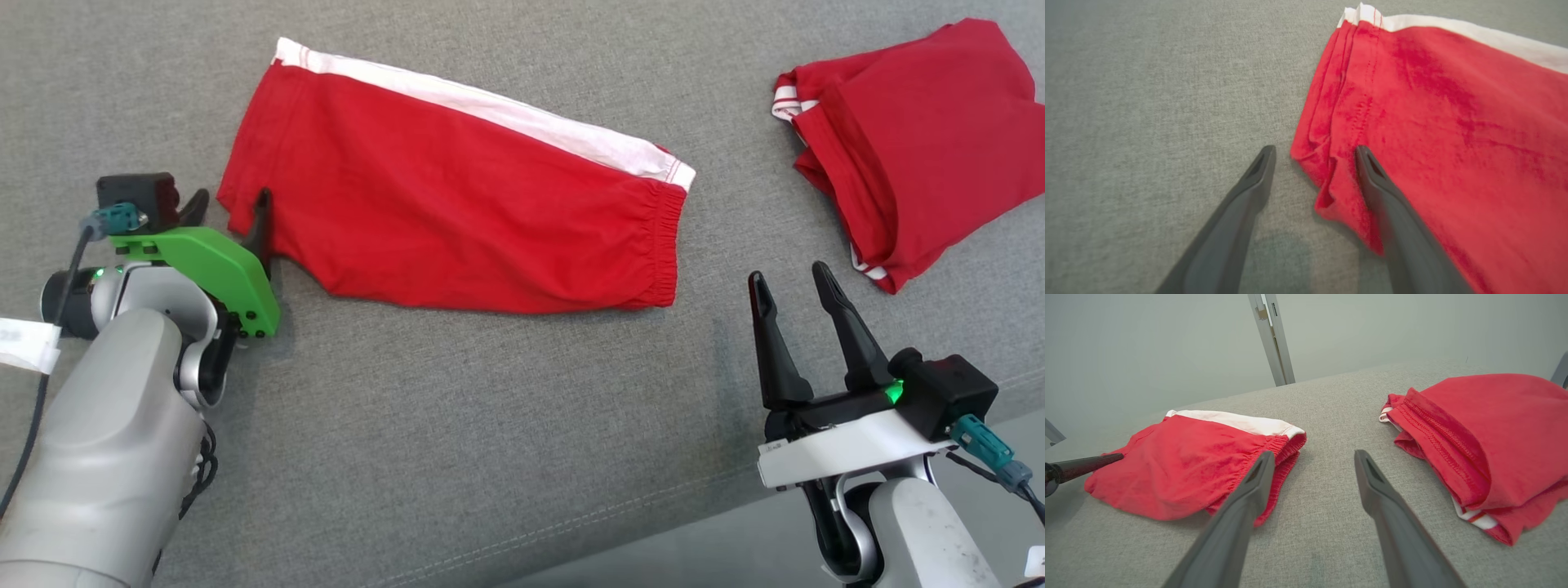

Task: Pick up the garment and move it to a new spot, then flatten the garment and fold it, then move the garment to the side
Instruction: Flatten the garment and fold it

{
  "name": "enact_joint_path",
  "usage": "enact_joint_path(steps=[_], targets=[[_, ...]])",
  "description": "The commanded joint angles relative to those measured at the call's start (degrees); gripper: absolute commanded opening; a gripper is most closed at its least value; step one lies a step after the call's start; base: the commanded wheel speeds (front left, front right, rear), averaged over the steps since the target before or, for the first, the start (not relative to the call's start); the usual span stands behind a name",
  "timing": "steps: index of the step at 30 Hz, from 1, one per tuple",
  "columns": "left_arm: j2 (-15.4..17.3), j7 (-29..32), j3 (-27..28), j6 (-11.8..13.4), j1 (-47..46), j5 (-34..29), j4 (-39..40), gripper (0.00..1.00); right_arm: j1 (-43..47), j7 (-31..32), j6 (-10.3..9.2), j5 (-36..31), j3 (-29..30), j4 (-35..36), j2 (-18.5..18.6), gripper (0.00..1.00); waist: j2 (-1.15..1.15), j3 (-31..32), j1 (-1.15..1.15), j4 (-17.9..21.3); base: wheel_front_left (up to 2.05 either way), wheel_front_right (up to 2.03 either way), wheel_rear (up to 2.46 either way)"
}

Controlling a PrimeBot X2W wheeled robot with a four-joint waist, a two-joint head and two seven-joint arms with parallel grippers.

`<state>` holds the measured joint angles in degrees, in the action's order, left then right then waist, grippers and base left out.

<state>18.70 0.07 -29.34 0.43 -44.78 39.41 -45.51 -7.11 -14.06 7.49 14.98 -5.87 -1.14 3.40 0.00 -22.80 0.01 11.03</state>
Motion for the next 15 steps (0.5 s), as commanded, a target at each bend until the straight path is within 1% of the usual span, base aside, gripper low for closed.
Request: enact_joint_path(steps=[1, 4, 5, 6, 7, 8, 12, 15], targets=[[-0.20, 0.04, 0.23, -0.10, -0.77, 0.22, -0.53, 1.00, -0.47, -0.33, -0.02, 0.30, 0.06, -0.10, 0.01, 1.00, 0.00, -0.59, -0.01, 0.46, 0.00, 0.00, 0.00], [-1.35, 0.24, 0.45, -1.44, -0.76, 1.65, -2.87, 1.00, -0.83, -0.48, -0.02, 0.37, 0.23, -0.40, -0.05, 1.00, 0.00, -0.45, -0.01, 0.05, 0.00, 0.00, 0.00], [-1.85, 0.41, 0.46, -2.02, -0.70, 2.27, -3.21, 0.96, -0.93, -0.55, -0.02, 0.43, 0.23, -0.44, -0.07, 1.00, 0.00, -0.37, -0.01, -0.14, 0.00, 0.00, 0.00], [-2.32, 0.54, 0.32, -2.35, -0.56, 2.37, -3.49, 0.45, -0.95, -0.59, -0.02, 0.47, 0.37, -0.51, -0.07, 1.00, 0.00, -0.25, -0.01, -0.39, 0.00, 0.00, 0.00], [-2.68, 0.55, 0.05, -2.56, -0.46, 2.22, -3.72, 0.09, -0.93, -0.63, -0.02, 0.47, 0.53, -0.59, -0.07, 1.00, 0.00, -0.13, -0.01, -0.65, 0.00, 0.00, 0.00], [-3.16, 0.71, 0.05, -3.12, -0.10, 2.77, -3.70, 0.00, -0.89, -0.67, -0.02, 0.44, 0.60, -0.71, -0.08, 1.00, 0.00, 0.01, -0.01, -0.83, 0.00, 0.00, 0.00], [-3.69, -1.30, 0.02, -3.75, 1.06, 3.06, -1.76, 0.00, -0.22, -0.70, -0.02, 0.57, 1.13, -0.76, -0.06, 1.00, 0.00, 0.67, -0.01, -1.97, 0.00, 0.00, 0.00], [-3.67, -4.03, 0.43, -2.58, 2.88, 2.81, 0.97, 0.00, 0.39, -0.73, -0.02, 0.68, 1.36, -0.66, -0.04, 1.00, 0.00, 1.19, -0.01, -2.79, 0.00, 0.00, 0.00]])
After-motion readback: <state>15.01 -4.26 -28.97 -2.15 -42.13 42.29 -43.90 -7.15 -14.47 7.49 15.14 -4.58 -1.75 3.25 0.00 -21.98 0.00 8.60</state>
